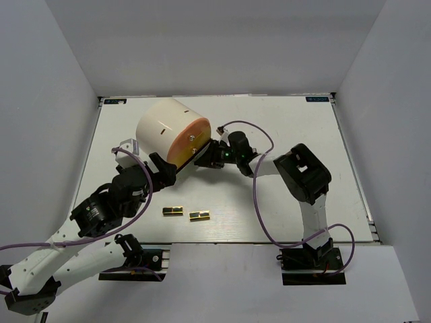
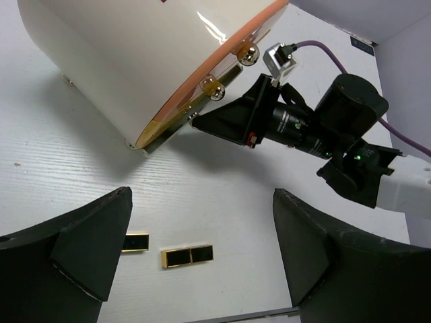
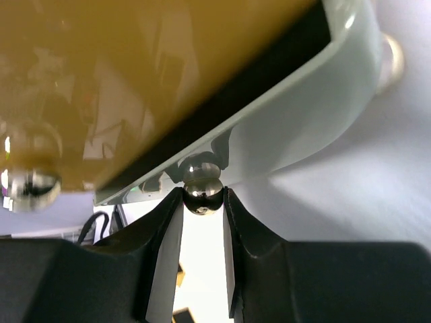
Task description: Organize the makeup
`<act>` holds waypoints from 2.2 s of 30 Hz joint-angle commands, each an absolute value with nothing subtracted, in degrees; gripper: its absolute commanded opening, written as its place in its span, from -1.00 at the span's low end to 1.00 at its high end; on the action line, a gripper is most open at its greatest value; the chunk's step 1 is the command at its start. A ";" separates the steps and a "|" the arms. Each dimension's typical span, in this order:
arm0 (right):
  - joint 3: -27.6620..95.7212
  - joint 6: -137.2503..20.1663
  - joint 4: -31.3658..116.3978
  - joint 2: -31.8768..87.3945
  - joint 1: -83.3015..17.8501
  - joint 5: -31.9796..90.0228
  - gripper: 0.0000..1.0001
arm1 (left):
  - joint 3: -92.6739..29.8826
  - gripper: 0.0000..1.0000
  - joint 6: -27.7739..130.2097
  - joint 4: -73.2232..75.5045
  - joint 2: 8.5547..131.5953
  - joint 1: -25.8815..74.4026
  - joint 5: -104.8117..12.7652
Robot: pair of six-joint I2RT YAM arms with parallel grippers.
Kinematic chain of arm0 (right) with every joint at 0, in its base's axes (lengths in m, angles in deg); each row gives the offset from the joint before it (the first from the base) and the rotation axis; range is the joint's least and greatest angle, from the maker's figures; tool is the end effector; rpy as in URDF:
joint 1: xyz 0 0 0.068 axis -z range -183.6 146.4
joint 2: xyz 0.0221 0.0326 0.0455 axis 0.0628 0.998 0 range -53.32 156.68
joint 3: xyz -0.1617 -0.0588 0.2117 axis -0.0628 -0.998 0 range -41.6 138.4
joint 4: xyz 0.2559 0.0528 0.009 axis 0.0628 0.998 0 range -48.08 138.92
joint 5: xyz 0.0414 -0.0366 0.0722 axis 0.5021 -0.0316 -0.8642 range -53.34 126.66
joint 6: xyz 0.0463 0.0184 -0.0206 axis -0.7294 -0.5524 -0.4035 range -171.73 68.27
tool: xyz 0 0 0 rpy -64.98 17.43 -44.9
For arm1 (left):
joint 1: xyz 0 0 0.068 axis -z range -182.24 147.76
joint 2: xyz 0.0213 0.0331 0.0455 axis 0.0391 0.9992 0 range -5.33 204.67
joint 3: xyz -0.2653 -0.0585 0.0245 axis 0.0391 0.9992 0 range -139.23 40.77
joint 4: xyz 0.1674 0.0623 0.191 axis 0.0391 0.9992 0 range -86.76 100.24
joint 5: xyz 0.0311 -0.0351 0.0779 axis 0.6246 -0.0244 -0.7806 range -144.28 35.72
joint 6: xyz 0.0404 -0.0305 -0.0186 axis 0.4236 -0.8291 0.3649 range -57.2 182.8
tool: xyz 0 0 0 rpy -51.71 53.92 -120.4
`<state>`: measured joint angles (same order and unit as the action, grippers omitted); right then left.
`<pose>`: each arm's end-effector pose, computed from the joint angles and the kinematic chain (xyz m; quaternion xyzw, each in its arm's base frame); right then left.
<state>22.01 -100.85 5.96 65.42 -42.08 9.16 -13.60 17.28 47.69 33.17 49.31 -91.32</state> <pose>0.3311 0.2841 0.1436 -0.0637 0.8010 0.5294 0.2722 0.0931 -0.0827 0.3536 -0.1191 0.8226 -0.1821 0.5253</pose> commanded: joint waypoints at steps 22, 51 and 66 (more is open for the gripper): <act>10.16 -93.14 2.97 51.01 -38.23 3.09 0.29 | -14.24 0.91 17.01 44.46 35.89 49.70 -88.47; 32.48 -45.67 61.86 51.16 -21.71 31.74 0.11 | -7.65 0.69 -29.04 82.34 33.68 49.18 -86.19; 41.80 -43.82 64.42 62.87 -21.79 29.46 0.02 | -1.77 0.86 -32.65 75.40 35.45 49.18 -83.29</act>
